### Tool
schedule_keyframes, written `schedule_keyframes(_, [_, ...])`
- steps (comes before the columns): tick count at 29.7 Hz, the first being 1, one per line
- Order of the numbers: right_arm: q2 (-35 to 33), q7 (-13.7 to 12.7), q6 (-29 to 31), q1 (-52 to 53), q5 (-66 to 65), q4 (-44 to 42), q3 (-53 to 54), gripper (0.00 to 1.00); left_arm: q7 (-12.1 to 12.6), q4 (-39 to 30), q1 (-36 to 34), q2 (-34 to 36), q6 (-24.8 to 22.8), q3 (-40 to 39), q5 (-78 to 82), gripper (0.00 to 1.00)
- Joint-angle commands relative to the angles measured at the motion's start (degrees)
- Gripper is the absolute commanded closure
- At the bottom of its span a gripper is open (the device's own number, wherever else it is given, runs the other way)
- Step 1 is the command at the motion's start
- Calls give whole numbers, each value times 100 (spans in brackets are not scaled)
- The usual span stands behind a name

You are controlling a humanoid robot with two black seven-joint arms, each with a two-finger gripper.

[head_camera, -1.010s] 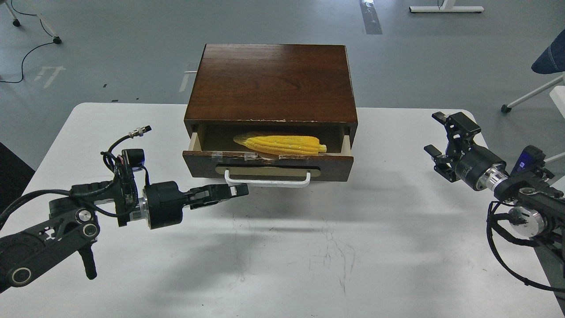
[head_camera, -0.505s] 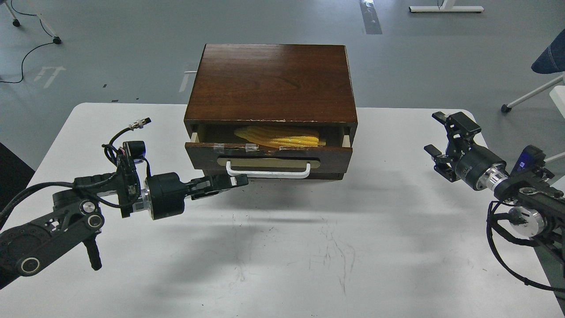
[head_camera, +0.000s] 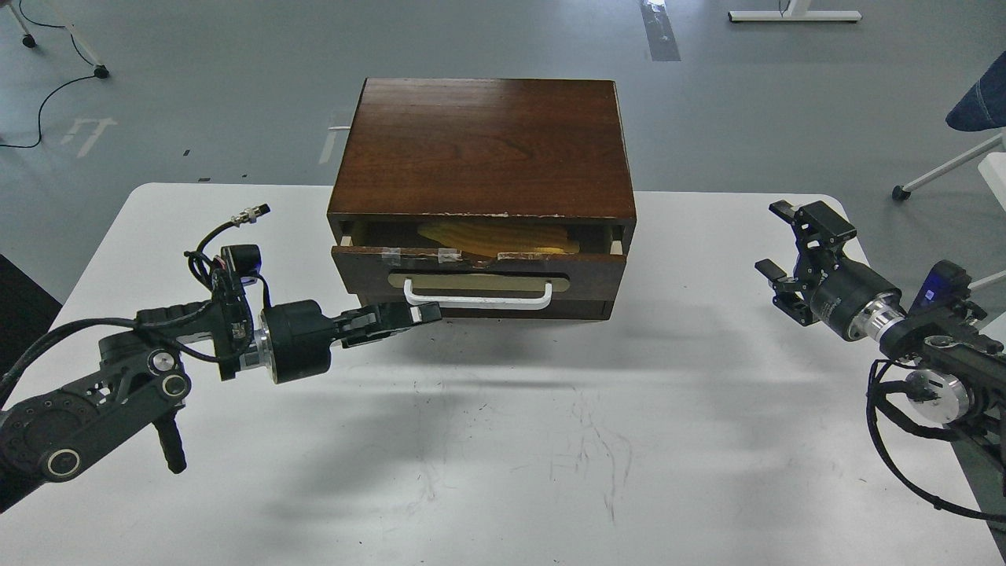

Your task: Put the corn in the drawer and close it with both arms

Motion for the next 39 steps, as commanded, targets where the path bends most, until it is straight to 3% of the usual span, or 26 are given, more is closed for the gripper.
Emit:
schedule_keyframes(1, [0,0,-1,-1,0,0,9,0,-4,67,-39,-41,0,-4,0,100])
schedule_keyframes(30, [0,0,-115,-45,9,0,18,0,-39,910,-566,-401,-88,75,0,100])
schedule_keyframes(39, [0,0,-115,-80,9,0,26,0,-65,875,-584,-410,-164,119,-18,100])
